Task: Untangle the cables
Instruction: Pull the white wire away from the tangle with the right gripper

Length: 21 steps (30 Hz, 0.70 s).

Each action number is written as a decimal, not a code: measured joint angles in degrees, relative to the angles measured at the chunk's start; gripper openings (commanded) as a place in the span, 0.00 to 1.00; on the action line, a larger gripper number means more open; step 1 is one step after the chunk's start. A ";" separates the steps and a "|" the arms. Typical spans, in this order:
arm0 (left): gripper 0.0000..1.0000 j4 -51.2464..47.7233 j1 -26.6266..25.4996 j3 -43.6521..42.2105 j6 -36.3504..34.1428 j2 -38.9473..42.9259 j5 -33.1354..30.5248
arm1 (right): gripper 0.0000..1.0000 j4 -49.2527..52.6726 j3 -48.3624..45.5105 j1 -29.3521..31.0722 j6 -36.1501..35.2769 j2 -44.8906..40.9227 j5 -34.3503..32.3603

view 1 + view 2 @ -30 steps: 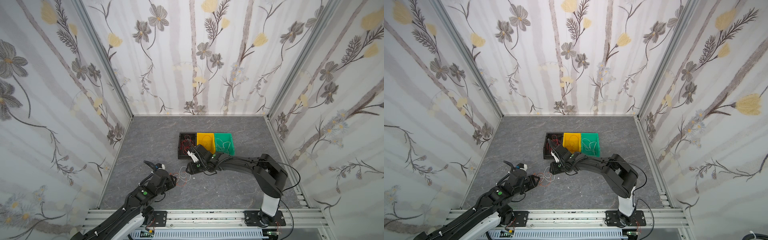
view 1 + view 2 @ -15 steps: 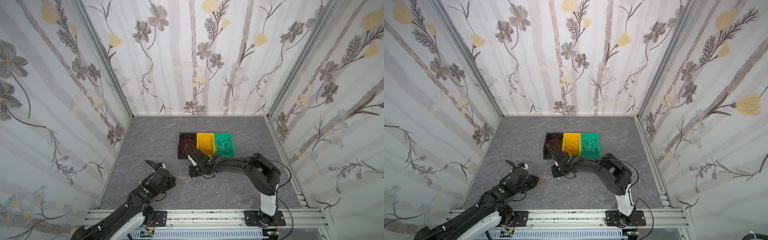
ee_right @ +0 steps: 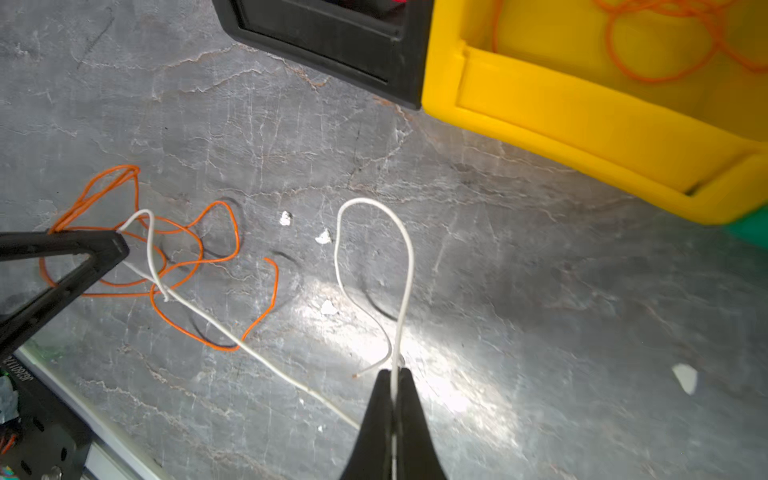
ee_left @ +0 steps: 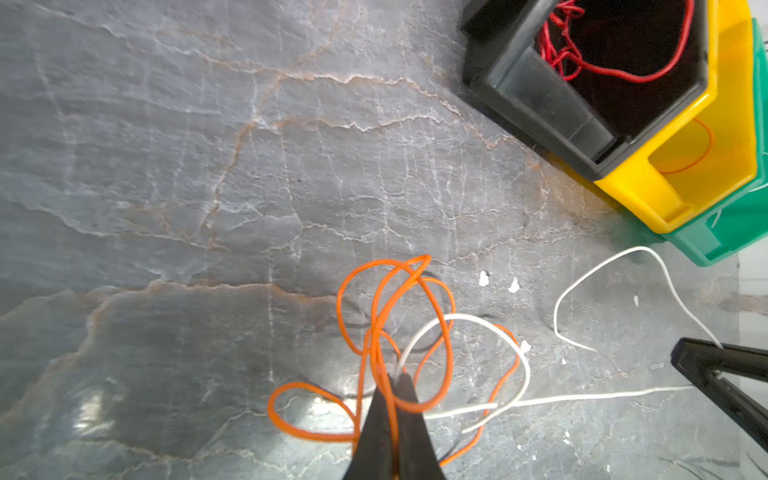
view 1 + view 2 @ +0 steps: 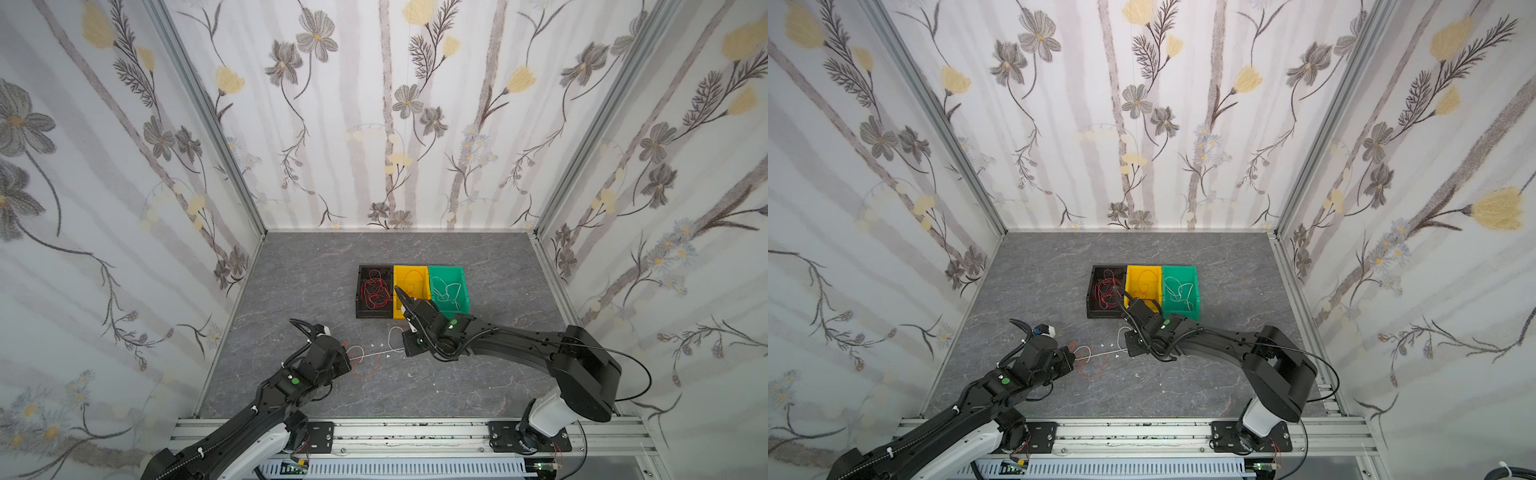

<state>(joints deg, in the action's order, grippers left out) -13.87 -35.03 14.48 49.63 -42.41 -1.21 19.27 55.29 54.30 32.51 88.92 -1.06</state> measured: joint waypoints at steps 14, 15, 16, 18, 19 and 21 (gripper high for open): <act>0.29 2.56 1.20 -0.35 -1.92 -0.83 2.80 | 0.00 4.42 -11.87 -7.37 1.07 -12.48 -3.26; 0.29 3.15 1.22 -0.46 -2.19 -0.90 3.34 | 0.00 3.98 -12.15 -7.23 1.11 -12.44 -2.95; 0.29 3.65 1.25 -0.46 -2.38 -1.03 3.54 | 0.00 3.67 -12.33 -7.28 1.38 -12.22 -2.47; 0.28 4.28 1.27 -0.28 -2.93 -1.53 3.89 | 0.01 2.64 -12.68 -7.43 1.73 -10.99 -2.32; 0.28 4.28 1.27 -0.20 -2.97 -1.81 3.91 | 0.01 2.43 -12.72 -7.45 1.97 -10.32 -2.32; 0.28 4.22 1.27 -0.17 -3.08 -2.21 3.93 | 0.02 2.34 -12.92 -7.43 2.27 -9.42 -1.92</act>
<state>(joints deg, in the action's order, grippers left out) -9.65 -33.76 14.31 46.54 -44.62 2.72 21.61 42.37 46.87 34.79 79.50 -2.98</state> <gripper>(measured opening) 0.276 0.048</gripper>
